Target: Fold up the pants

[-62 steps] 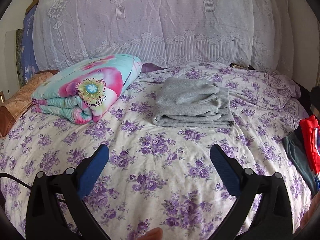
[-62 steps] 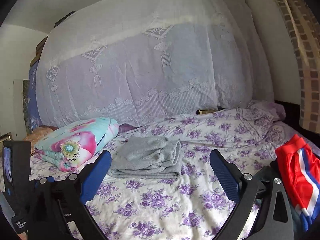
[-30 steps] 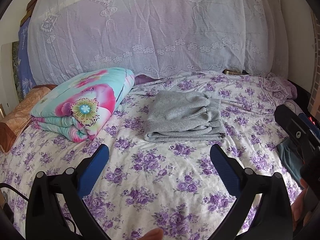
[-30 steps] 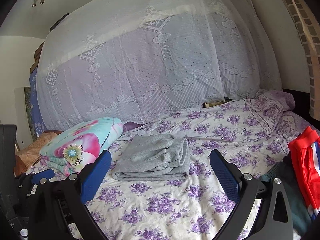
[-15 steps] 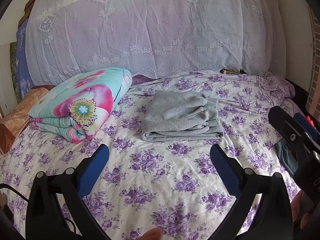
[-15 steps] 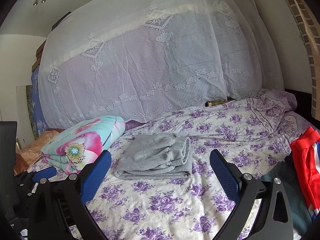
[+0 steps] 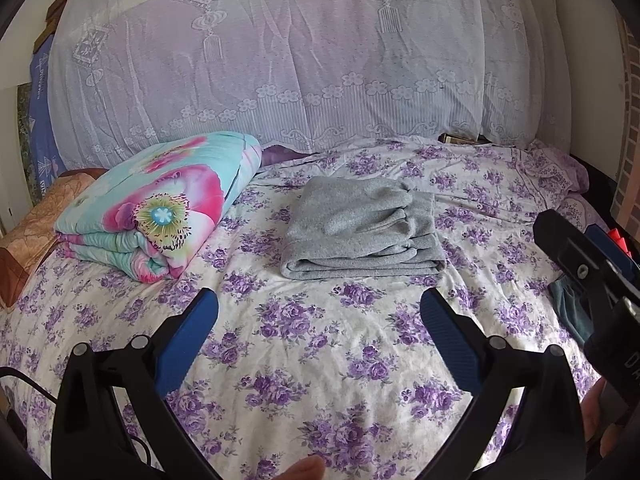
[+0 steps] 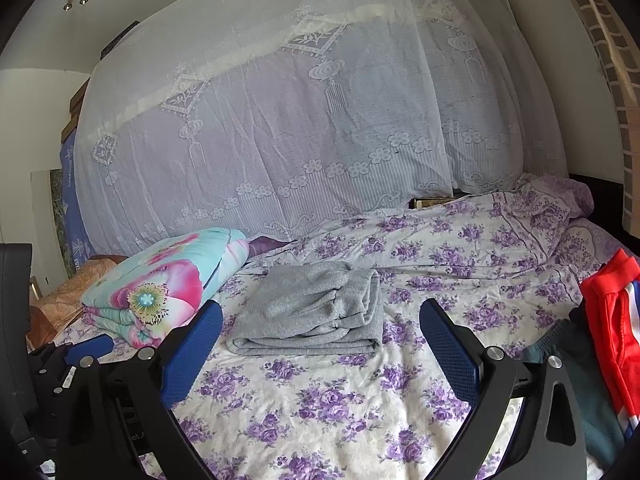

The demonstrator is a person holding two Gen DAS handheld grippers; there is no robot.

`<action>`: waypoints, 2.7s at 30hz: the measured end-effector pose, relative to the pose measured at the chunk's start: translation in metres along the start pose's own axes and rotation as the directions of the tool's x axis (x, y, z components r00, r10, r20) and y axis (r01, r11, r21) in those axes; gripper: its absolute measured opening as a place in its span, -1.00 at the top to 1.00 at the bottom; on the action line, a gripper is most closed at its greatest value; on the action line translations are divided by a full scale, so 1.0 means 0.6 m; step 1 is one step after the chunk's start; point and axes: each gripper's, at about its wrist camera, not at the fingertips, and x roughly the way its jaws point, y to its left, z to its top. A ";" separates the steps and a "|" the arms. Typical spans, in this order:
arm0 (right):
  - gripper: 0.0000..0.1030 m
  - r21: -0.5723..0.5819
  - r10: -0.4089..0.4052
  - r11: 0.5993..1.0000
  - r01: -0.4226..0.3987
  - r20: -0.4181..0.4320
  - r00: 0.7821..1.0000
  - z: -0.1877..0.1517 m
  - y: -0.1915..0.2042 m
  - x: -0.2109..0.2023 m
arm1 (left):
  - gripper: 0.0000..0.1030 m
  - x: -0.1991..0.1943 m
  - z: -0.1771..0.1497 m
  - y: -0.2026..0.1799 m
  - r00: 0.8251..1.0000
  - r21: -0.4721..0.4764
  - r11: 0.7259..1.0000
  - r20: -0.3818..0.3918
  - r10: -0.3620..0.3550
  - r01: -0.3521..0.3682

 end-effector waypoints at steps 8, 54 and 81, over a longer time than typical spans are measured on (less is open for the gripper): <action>-0.93 0.000 -0.001 1.000 0.001 0.000 1.000 -0.001 0.001 0.000 | -0.92 -0.001 0.000 -0.001 1.000 0.003 1.000 -0.003 0.003 -0.003; -0.93 0.003 0.000 1.000 0.000 0.000 1.000 -0.002 0.000 0.000 | -0.92 -0.001 0.001 -0.008 1.000 0.008 1.000 -0.003 0.003 -0.003; -0.93 0.008 0.002 1.000 -0.002 -0.004 1.000 -0.003 0.000 0.002 | -0.92 -0.001 -0.001 -0.012 1.000 0.008 1.000 -0.006 0.005 -0.005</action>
